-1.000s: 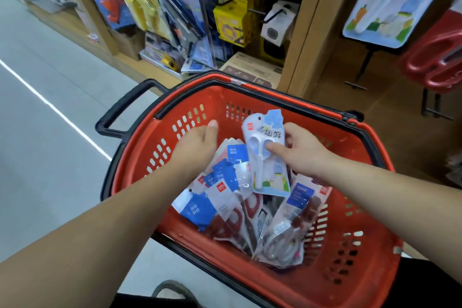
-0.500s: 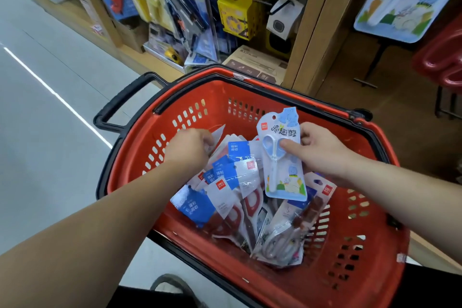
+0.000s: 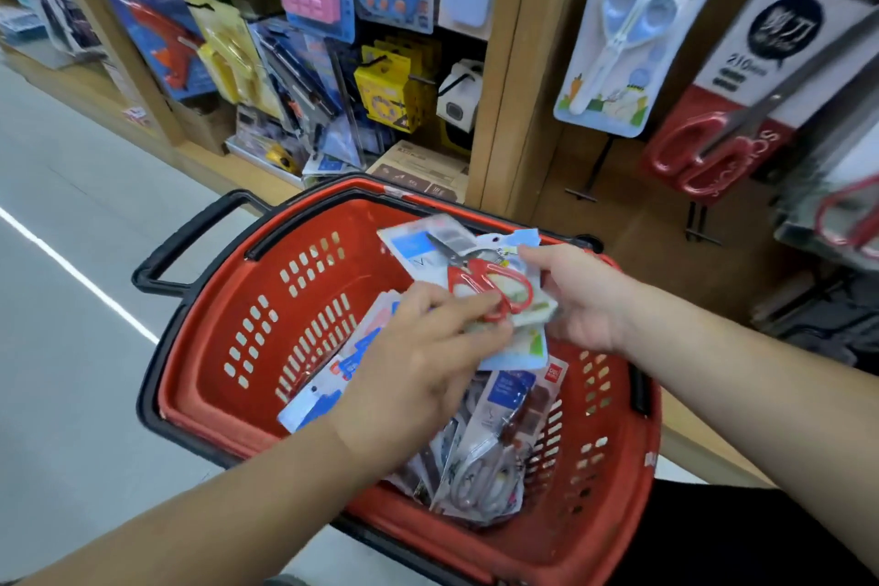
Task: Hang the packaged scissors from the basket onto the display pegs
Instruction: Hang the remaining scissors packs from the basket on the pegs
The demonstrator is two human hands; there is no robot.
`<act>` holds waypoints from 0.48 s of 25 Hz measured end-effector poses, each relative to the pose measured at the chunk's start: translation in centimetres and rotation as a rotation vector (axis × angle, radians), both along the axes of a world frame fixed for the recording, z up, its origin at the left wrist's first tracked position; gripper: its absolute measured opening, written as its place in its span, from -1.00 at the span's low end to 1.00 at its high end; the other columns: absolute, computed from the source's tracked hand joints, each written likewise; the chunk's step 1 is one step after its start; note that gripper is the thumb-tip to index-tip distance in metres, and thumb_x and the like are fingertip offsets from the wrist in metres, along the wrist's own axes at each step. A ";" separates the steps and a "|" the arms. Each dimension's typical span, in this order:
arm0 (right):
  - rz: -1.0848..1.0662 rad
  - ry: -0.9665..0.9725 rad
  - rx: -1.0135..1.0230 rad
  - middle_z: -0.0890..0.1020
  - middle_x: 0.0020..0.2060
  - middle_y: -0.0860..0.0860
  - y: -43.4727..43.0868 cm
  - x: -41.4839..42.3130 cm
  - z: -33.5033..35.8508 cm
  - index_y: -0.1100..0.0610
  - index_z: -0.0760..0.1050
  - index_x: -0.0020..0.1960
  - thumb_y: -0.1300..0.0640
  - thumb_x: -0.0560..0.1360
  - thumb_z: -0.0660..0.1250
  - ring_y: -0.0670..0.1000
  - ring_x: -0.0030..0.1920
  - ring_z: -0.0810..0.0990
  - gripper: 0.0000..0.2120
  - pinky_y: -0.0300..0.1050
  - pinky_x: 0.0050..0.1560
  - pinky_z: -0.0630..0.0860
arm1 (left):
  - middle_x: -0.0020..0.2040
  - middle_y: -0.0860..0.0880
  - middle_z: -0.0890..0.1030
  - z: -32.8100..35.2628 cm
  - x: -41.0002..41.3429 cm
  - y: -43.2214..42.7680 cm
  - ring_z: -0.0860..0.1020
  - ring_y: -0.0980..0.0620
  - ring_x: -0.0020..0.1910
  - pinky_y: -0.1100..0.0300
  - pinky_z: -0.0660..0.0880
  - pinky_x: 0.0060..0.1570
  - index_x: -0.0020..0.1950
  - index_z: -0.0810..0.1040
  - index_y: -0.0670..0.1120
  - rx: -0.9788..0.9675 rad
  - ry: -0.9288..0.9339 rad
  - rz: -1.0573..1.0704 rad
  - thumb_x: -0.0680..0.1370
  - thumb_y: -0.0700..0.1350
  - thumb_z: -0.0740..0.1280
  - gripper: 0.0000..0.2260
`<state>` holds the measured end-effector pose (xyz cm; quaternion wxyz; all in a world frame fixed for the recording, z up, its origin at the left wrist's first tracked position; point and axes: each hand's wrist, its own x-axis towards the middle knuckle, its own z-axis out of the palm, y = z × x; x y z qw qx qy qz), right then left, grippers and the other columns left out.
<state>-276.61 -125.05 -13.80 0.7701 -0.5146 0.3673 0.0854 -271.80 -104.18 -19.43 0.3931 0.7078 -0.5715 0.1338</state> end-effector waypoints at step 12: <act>-0.063 -0.329 -0.128 0.74 0.14 0.18 0.5 -0.7 0.1 0.11 0.52 0.37 0.37 0.58 0.40 0.25 0.10 0.74 -0.60 0.25 0.04 0.70 | -0.04 0.04 0.60 4.0 0.3 -1.3 0.59 0.25 -0.20 0.34 0.55 -0.21 0.14 0.46 0.06 0.064 1.027 0.328 0.45 0.04 0.62 -0.58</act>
